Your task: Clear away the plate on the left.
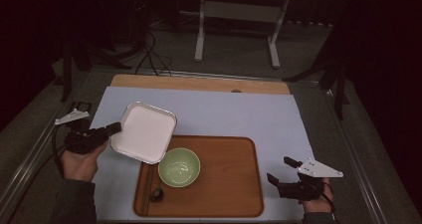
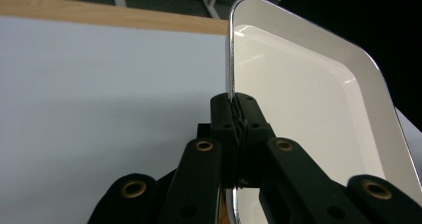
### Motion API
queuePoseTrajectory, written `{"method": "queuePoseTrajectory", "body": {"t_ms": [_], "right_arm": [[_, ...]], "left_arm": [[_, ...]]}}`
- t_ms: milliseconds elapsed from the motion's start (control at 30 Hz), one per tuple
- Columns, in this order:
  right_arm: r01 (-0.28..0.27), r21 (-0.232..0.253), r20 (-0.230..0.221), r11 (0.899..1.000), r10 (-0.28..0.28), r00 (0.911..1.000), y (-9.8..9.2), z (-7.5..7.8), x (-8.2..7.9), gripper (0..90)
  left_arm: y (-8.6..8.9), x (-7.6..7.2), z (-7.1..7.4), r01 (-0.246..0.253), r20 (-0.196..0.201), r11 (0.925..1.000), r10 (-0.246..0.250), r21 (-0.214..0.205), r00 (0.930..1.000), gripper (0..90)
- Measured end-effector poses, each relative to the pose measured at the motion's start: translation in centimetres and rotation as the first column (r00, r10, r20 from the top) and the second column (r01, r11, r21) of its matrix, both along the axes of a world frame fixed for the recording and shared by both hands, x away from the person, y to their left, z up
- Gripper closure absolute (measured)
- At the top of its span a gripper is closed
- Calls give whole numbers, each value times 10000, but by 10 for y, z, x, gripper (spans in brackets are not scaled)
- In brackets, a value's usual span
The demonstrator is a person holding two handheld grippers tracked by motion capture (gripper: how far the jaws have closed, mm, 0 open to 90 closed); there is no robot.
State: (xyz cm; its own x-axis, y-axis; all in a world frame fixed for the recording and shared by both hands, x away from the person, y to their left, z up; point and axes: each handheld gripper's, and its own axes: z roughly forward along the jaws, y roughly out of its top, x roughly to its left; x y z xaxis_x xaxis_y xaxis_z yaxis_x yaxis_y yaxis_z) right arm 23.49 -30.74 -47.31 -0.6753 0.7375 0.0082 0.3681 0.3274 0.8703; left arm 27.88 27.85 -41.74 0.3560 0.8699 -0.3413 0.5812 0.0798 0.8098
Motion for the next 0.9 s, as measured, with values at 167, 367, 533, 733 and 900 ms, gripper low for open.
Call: {"method": "queuePoseTrajectory", "body": {"t_ms": [167,367,533,733,900], "right_arm": [[6,15,4,10000,-6,10000,0,0,0,146],[-2,-4,1,10000,2,10000,0,0,0,145],[11,10,17,10000,-11,10000,0,0,0,146],[-13,14,36,10000,13,10000,0,0,0,145],[-1,15,42,10000,1,10000,-1,0,0,146]], "left_arm": [[-9,6,7,302,166,9995,-302,35,9994,894],[-21,14,13,615,323,9978,-623,246,9975,894],[-29,21,14,904,378,9952,-917,367,9951,895],[-39,27,15,1273,496,9909,-1294,442,9903,895],[-47,32,16,1626,562,9846,-1663,643,9845,895]]}}
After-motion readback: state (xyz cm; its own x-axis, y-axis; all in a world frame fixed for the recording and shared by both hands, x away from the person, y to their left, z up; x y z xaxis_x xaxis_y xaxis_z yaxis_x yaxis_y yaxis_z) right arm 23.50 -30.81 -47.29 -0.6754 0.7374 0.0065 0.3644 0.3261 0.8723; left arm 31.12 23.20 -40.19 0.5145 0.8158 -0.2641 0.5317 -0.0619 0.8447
